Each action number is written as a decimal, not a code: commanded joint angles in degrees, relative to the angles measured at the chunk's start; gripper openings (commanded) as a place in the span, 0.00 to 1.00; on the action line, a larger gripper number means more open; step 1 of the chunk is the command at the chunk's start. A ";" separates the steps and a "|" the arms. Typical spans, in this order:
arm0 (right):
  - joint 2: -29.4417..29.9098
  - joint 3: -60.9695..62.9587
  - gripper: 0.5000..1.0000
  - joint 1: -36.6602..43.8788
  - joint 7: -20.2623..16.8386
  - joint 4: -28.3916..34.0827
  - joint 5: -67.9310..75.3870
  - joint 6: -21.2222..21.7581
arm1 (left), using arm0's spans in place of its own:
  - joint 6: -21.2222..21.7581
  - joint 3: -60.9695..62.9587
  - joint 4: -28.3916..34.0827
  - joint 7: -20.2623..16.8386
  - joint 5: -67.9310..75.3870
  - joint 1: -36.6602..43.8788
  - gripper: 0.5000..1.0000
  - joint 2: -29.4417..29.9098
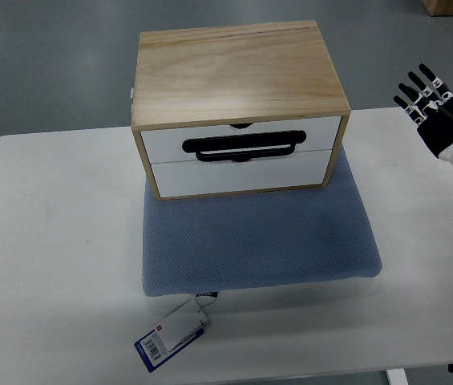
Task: Open wood drawer with right hand
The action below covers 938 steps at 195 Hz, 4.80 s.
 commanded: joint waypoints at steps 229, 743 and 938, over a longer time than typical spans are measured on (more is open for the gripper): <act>-24.73 -19.60 0.86 22.14 -1.94 3.64 -0.83 9.06 | 0.02 0.00 0.00 0.00 0.01 0.00 1.00 0.00; -14.10 -101.60 0.83 87.88 -13.19 29.39 -5.23 2.47 | 0.02 0.00 0.00 0.00 0.01 0.00 1.00 0.00; -2.94 -108.11 0.83 89.46 -18.55 27.28 1.10 -3.95 | 0.02 0.00 0.00 0.00 0.01 0.00 1.00 0.00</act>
